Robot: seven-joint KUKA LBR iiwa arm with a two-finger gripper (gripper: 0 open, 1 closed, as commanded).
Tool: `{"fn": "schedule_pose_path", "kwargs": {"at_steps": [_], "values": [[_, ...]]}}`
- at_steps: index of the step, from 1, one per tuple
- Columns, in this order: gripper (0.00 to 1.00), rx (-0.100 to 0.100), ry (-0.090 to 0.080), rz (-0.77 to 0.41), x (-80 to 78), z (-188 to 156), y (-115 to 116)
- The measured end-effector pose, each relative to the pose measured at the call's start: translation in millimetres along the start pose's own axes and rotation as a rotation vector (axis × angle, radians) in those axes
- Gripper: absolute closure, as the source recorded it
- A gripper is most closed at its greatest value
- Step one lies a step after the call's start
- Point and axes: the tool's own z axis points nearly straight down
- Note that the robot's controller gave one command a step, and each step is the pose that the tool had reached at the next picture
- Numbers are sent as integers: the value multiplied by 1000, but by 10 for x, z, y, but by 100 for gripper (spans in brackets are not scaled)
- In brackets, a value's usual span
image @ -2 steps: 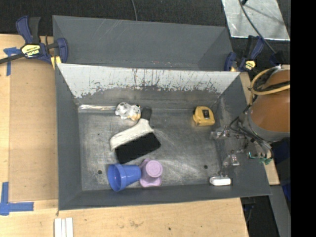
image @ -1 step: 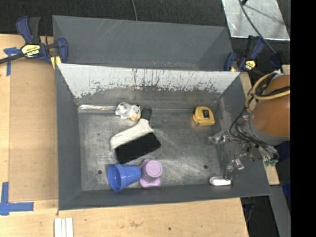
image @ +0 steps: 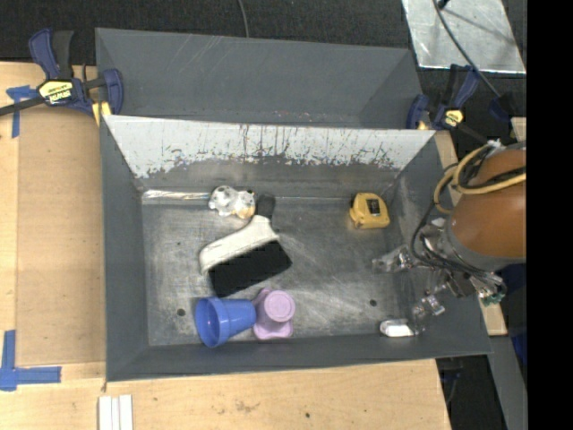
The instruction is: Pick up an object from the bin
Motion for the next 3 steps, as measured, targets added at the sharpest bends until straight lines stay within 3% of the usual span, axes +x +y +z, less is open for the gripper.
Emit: {"fn": "schedule_pose_path", "kwargs": {"at_steps": [1, 2, 3], "values": [[0, -3, 7, 281, -63, -108, 221], [0, -2, 2, 323, -150, -306, 375], [0, -1, 3, 302, -68, 220, 62]]}}
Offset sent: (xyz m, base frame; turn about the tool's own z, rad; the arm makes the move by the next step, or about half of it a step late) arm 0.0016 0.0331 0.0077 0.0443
